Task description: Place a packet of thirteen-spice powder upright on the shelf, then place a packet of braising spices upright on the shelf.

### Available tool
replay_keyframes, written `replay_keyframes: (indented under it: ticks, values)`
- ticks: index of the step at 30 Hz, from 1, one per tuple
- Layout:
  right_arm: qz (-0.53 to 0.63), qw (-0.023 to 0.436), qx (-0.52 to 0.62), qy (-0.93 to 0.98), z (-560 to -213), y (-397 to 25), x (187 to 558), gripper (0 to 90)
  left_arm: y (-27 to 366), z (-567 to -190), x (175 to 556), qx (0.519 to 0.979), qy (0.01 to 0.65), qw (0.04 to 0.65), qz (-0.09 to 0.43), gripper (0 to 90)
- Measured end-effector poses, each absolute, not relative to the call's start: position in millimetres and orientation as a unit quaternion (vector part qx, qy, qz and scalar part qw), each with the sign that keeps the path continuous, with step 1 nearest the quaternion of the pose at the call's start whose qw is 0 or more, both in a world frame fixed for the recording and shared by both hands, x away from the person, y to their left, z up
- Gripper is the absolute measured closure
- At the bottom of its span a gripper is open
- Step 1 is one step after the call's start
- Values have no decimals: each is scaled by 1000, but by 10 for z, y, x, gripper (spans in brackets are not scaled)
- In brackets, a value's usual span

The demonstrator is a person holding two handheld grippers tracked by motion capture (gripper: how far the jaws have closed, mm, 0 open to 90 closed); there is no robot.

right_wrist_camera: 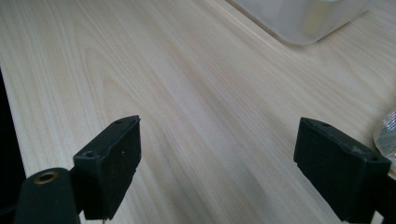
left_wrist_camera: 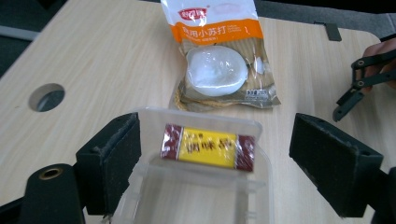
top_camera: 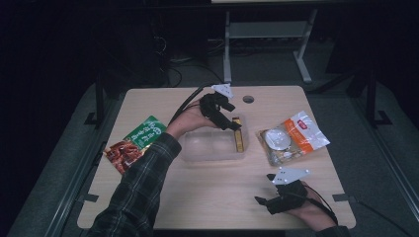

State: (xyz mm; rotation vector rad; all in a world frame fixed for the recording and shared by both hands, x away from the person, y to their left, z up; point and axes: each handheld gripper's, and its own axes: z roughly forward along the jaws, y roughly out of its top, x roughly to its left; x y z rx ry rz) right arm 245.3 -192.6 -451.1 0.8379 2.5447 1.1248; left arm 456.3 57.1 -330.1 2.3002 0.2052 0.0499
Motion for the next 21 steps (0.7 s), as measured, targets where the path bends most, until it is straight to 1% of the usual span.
replay_keyframes:
  ticks: [8,21]
  values:
    - [383,114,289,870,-4516,-1917,2486,145,796,-3282,4392,914,101,391,29,155]
    - [364,101,289,880,-4532,-1887,2534,145,1220,-3416,3996,913,136,384,29,155]
